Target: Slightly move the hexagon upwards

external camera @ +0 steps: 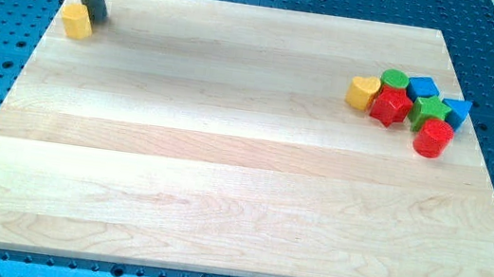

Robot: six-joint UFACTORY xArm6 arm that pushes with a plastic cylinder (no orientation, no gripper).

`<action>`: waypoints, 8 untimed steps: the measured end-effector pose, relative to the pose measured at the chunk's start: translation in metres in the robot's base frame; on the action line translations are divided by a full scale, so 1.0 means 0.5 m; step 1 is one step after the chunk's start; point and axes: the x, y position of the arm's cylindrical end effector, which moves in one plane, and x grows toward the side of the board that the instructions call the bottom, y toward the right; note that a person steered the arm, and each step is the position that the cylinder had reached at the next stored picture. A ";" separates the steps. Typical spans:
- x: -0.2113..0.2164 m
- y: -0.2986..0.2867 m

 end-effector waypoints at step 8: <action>0.148 -0.097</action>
